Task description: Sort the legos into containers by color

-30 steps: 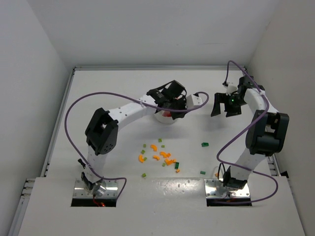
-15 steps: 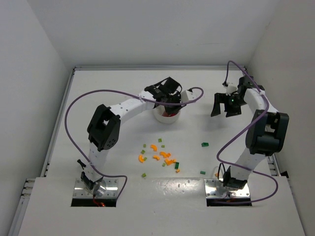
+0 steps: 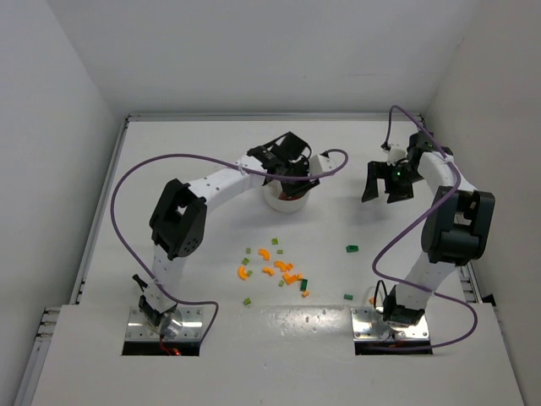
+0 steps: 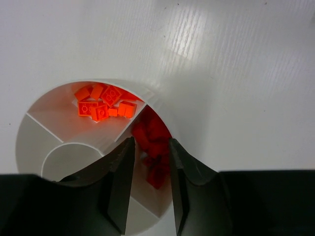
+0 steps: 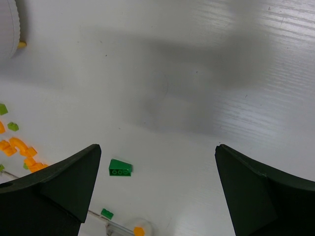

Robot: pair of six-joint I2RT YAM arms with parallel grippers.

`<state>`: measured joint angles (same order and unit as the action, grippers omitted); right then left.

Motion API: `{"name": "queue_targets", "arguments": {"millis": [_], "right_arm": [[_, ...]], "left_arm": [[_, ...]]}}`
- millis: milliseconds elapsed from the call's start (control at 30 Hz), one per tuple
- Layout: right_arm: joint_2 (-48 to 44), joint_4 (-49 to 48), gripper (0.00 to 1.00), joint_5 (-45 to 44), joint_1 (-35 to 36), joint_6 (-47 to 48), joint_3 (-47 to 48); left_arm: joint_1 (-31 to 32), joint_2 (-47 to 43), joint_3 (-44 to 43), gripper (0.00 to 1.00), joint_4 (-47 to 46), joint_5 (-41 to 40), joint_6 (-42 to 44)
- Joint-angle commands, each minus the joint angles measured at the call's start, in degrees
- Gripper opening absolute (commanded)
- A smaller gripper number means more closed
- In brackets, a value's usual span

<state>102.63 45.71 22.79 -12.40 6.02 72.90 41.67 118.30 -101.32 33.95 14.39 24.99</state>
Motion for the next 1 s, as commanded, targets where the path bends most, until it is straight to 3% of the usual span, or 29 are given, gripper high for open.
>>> {"name": "queue_targets", "arguments": {"millis": [0,133,233,367,400,467,500,967], "right_arm": [[0.0,0.0,1.00,1.3,0.1,0.7,2.2],[-0.5,0.0,1.00,1.3,0.1,0.7,2.2],[-1.0,0.0,1.00,1.3,0.1,0.7,1.2],[-1.0,0.0,1.00,1.3,0.1,0.7,1.2],[-1.0,0.0,1.00,1.8,0.1,0.7,1.2],[-1.0,0.0,1.00,1.8,0.6,0.7,1.2],[-0.4,0.0,1.00,1.8,0.6,0.7,1.9],[0.2,0.5,1.00,1.8,0.6,0.7,2.4]], "left_arm": [[-0.9,-2.4,-2.1,0.39,-0.4,1.9,-0.7],[-2.7,-7.3,-2.7,0.42,-3.3,4.9,-7.3],[-4.8,-8.7,-3.6,0.47,-3.1,0.6,-13.4],[-7.2,-9.2,-2.8,0.55,-1.8,-6.8,-14.0],[-7.7,-9.2,-2.1,0.70,-1.8,-7.9,-14.0],[-9.1,-9.2,-1.3,0.85,-1.8,-10.7,-14.0],[-9.8,-9.2,-0.7,0.99,-1.8,-10.7,-14.0],[-12.1,1.6,-7.8,1.00,-2.1,-17.0,-13.6]]}}
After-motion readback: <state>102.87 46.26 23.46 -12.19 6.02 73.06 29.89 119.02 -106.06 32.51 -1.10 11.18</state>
